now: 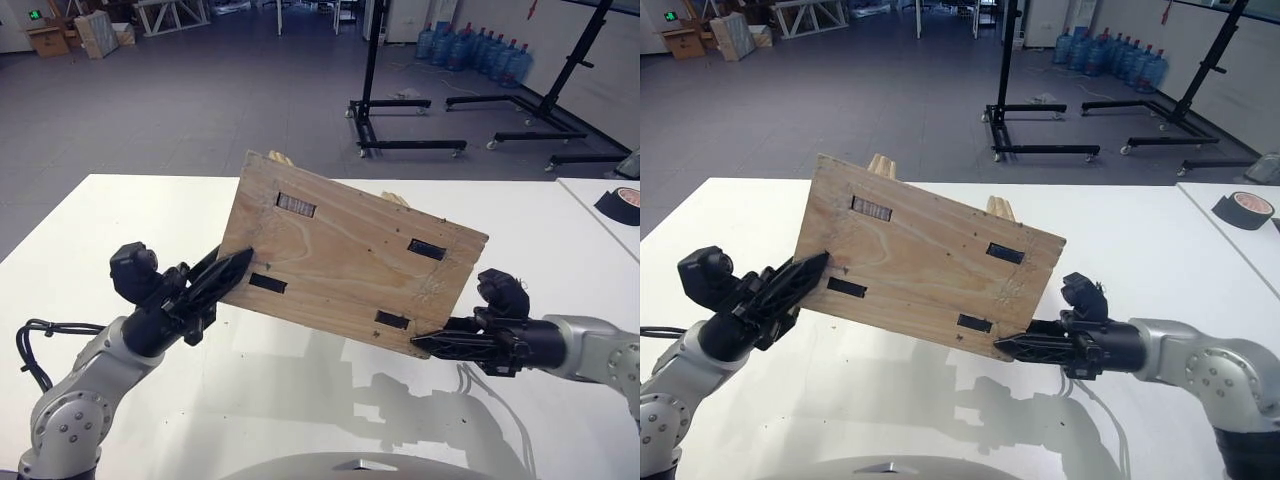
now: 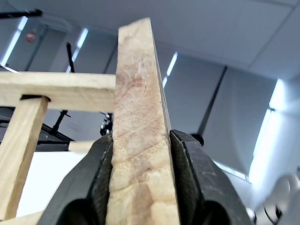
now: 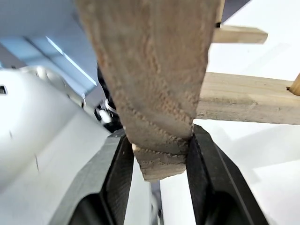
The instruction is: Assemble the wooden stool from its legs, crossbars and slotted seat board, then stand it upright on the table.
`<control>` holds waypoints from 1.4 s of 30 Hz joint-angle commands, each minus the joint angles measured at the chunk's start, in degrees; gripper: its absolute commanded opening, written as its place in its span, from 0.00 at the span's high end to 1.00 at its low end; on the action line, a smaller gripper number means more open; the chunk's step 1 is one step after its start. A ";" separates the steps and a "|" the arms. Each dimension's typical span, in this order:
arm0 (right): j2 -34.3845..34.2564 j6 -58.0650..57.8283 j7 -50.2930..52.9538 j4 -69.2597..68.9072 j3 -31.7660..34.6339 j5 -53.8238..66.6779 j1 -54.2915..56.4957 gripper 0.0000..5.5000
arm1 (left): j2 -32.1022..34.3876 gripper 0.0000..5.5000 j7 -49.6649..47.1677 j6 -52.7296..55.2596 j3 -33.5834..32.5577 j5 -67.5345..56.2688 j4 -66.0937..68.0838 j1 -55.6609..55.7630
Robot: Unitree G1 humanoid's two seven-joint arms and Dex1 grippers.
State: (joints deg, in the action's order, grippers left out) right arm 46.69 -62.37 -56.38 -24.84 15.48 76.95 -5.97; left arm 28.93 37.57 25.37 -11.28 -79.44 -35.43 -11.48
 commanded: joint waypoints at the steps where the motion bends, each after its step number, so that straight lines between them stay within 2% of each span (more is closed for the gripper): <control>1: -5.66 6.19 17.66 -4.24 0.98 21.70 -1.90 0.74 | 0.90 0.72 -4.74 3.17 4.67 0.72 -10.92 -1.32; 8: -7.46 11.97 30.72 -6.13 0.64 34.45 -4.99 0.74 | 0.77 0.72 -11.90 1.83 6.34 -3.23 -11.19 -0.98; 11: -14.36 19.24 42.35 -9.64 -3.78 36.01 -5.10 0.73 | 1.07 0.71 -15.93 1.37 7.34 -5.49 -11.53 0.78; 14: -18.75 24.86 49.23 -14.21 -7.31 36.04 -5.44 0.72 | 0.50 0.71 -22.18 0.94 8.00 -7.09 -9.76 4.40; 18: -21.75 29.46 52.41 -17.32 -10.70 36.05 -3.90 0.71 | -1.13 0.71 -27.52 0.73 9.81 -7.19 -7.20 7.72; 23: -23.91 31.98 49.14 -18.63 -12.50 36.05 -3.95 0.71 | -6.24 0.71 -29.76 -0.89 11.57 -9.00 -4.28 11.02; 27: -27.23 35.12 50.13 -20.66 -16.29 36.05 -2.44 0.75 | -11.62 0.71 -32.93 -1.79 13.01 -14.97 -1.40 12.51; 31: -27.79 36.92 50.62 -21.78 -19.27 36.05 -0.85 0.76 | -13.46 0.71 -35.10 -0.56 15.00 -18.23 0.30 11.60; 38: -30.72 42.25 61.15 -21.57 -18.92 36.05 3.63 0.76 | -13.41 0.71 -38.34 -0.75 15.23 -17.78 -0.07 11.78; 42: -33.47 44.97 68.60 -21.63 -18.12 36.05 5.99 0.76 | -15.32 0.71 -45.89 -3.05 14.43 -16.20 0.98 14.35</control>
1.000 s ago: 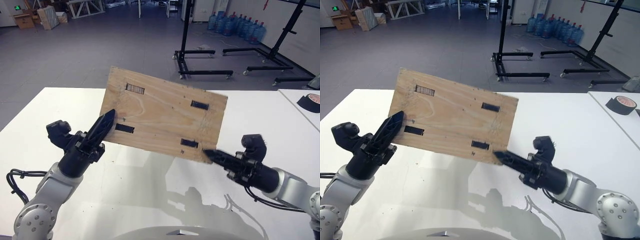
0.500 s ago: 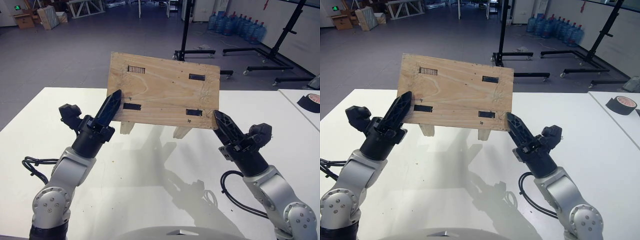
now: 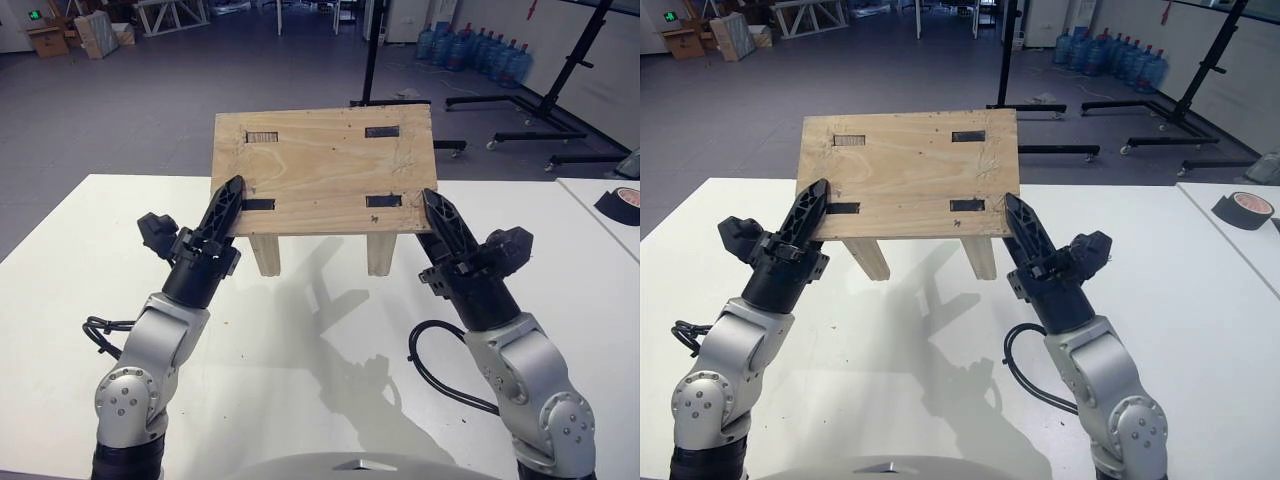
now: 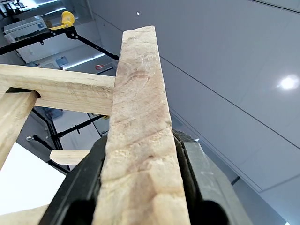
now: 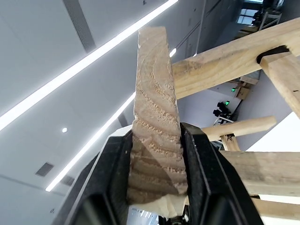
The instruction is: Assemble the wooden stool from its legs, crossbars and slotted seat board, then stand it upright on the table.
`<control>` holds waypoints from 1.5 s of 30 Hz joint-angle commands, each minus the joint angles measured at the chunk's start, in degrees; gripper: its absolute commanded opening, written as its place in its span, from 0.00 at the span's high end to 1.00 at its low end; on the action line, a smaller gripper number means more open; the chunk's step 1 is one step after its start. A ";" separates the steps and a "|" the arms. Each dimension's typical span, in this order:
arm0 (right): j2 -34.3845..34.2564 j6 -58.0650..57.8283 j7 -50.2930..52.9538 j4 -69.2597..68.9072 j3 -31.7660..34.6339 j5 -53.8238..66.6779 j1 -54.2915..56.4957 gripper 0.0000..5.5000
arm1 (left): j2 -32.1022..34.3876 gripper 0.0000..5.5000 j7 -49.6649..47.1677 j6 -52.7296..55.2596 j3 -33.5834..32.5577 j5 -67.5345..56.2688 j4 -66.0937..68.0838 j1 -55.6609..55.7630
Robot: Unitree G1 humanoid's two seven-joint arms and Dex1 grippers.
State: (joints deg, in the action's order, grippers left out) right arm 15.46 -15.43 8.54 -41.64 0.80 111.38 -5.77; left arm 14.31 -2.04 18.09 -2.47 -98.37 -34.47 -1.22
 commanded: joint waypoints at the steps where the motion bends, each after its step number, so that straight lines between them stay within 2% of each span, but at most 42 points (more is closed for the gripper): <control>1: -2.87 -1.00 6.51 -4.78 -2.94 1.62 6.52 0.76 | -2.46 0.71 -11.58 1.97 4.63 4.75 1.45 5.69; 3: -3.73 0.67 11.54 -4.76 -2.02 1.61 8.28 0.76 | -4.24 0.71 -20.41 -0.71 2.86 6.67 3.64 8.51; 6: -4.43 3.63 21.10 -4.59 -0.76 1.61 11.33 0.76 | -3.55 0.71 -29.55 -0.37 0.81 9.48 7.49 14.08; 10: -4.33 7.39 37.02 0.78 1.49 1.56 16.36 0.76 | -3.49 0.71 -36.08 1.62 1.08 11.40 10.70 17.39; 13: -3.07 7.73 42.55 3.39 2.39 0.44 20.24 0.76 | -3.64 0.71 -37.67 3.02 2.43 12.71 11.88 16.13; 14: -2.72 7.43 43.65 3.97 2.48 0.10 20.91 0.76 | -3.64 0.64 -37.62 3.25 2.54 12.99 11.86 15.92; 16: -1.95 6.38 44.80 4.95 2.51 -1.09 21.04 0.76 | -4.09 0.56 -37.20 3.53 1.92 13.01 11.46 15.66; 22: 1.16 2.28 45.64 7.66 2.07 -4.56 17.05 0.76 | -4.93 0.41 -35.61 4.19 -0.31 16.44 9.35 13.94; 23: 1.42 1.85 45.45 7.84 2.10 -4.80 16.28 0.69 | -4.93 0.37 -35.61 4.36 -0.64 17.23 9.17 13.76; 29: 6.79 -5.13 45.65 9.75 0.69 -15.11 14.21 0.48 | -5.44 0.20 -35.01 6.03 -1.76 19.57 8.12 12.09; 32: 7.39 -7.71 44.72 9.61 -0.19 -18.33 14.43 0.36 | -5.00 0.11 -33.84 6.72 -2.29 21.18 7.37 11.75; 34: 9.64 -10.98 44.04 9.62 -1.30 -21.72 14.42 0.29 | -2.91 0.10 -29.15 6.45 -2.00 25.25 2.92 11.51; 37: 9.03 -10.54 41.13 9.43 0.45 -23.66 16.30 0.18 | -1.10 0.10 -24.73 5.59 -3.38 29.47 -1.87 10.13; 43: 9.57 -7.74 34.88 9.56 9.24 -20.12 23.75 0.18 | 6.37 0.10 -16.50 5.09 -6.72 43.77 -8.27 5.59; 44: 10.45 -7.90 32.90 10.66 11.16 -19.32 24.75 0.18 | 7.84 0.10 -15.26 5.22 -6.67 47.28 -8.22 5.12; 45: 14.54 -9.13 25.99 13.79 13.32 -23.60 23.95 0.18 | 8.04 0.10 -15.67 5.54 -8.20 48.48 -6.46 5.18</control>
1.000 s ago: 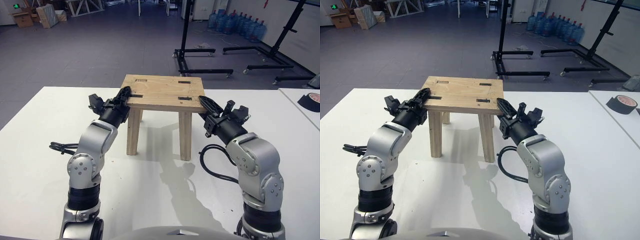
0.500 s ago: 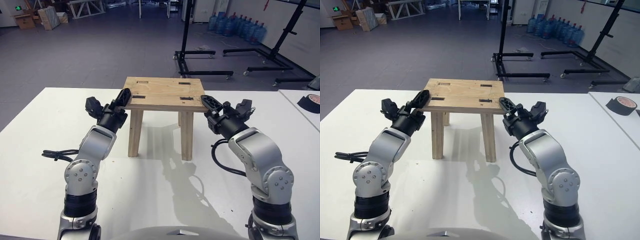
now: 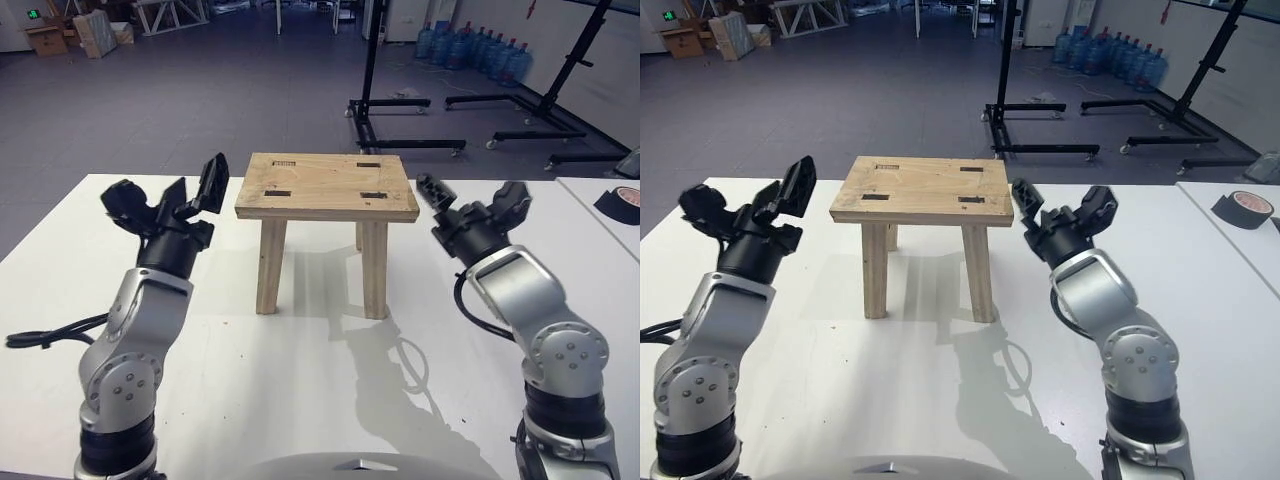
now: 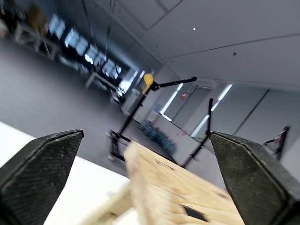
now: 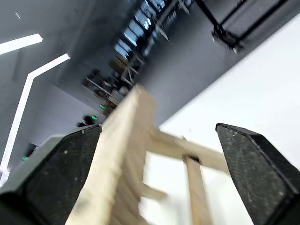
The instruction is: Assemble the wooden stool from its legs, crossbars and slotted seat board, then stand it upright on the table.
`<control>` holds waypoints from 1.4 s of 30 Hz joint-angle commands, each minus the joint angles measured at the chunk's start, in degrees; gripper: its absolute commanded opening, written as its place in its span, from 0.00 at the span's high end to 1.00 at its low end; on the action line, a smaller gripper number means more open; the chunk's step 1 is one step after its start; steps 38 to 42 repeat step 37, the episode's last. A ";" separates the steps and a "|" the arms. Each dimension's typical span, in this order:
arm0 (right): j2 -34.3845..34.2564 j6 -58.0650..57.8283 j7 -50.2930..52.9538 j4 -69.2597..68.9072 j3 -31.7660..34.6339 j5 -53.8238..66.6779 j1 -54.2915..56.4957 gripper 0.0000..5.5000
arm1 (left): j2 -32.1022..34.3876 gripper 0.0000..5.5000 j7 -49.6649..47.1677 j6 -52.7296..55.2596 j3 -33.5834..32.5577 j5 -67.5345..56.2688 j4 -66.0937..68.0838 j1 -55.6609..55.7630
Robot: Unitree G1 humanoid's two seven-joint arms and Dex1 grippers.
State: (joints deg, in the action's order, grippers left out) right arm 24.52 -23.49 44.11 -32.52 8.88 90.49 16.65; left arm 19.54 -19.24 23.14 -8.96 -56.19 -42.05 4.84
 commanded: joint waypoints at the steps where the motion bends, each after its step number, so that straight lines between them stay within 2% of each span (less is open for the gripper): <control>1: 9.15 -1.70 -15.94 7.94 6.63 -7.70 0.31 0.18 | 3.76 0.10 1.61 1.16 -2.42 8.81 2.75 -0.82; 3: 15.18 1.31 -26.90 13.79 5.32 -23.90 -4.01 0.18 | 5.96 0.10 3.76 0.92 -2.11 15.27 5.93 -1.29; 5: 16.67 7.31 -32.29 16.11 0.46 -39.53 -8.19 0.18 | 5.52 0.10 6.29 -1.34 -2.02 19.37 8.70 -3.09; 7: 12.59 14.00 -33.96 17.43 -3.56 -50.88 -12.34 0.18 | 4.22 0.10 9.19 -5.39 -1.44 24.21 12.03 -6.88; 10: 5.88 21.91 -35.23 21.67 -7.50 -61.48 -15.07 0.18 | 3.15 0.10 12.92 -13.65 1.20 33.04 20.30 -7.25; 14: 0.99 29.64 -38.47 28.49 -8.91 -72.22 -14.40 0.18 | 1.02 0.10 16.74 -24.41 2.40 41.26 30.50 -4.16; 22: -2.87 32.73 -43.60 32.74 -5.84 -77.51 -11.73 0.18 | -2.76 0.10 21.69 -33.52 3.09 46.59 37.52 -2.69; 34: -7.59 34.31 -44.58 35.57 -4.60 -84.47 -10.98 0.18 | -4.98 0.10 25.19 -31.89 3.92 48.71 40.50 0.50; 42: -8.09 34.46 -45.17 36.45 -3.71 -84.80 -10.19 0.18 | -5.84 0.10 26.14 -32.19 4.78 49.05 40.46 0.46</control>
